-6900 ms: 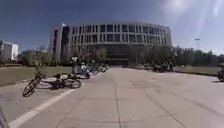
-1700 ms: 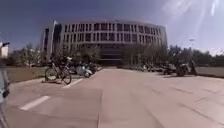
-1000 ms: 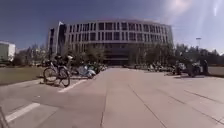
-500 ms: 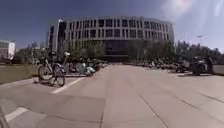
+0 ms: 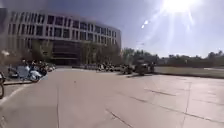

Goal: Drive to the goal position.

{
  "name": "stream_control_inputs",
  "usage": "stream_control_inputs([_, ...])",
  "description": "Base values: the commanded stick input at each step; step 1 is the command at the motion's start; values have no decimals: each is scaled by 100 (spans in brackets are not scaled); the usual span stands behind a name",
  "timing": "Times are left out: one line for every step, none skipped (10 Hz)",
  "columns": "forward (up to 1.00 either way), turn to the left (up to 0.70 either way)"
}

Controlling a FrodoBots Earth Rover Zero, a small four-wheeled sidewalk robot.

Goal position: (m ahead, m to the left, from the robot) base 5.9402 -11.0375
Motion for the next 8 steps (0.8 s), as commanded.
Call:
stream_control_inputs([4, -70])
stream_control_inputs([5, -70])
stream_control_inputs([4, -70])
stream_control_inputs([4, -70])
stream_control_inputs([5, -70])
stream_control_inputs([4, -70])
stream_control_inputs([4, -70])
stream_control_inputs([4, -70])
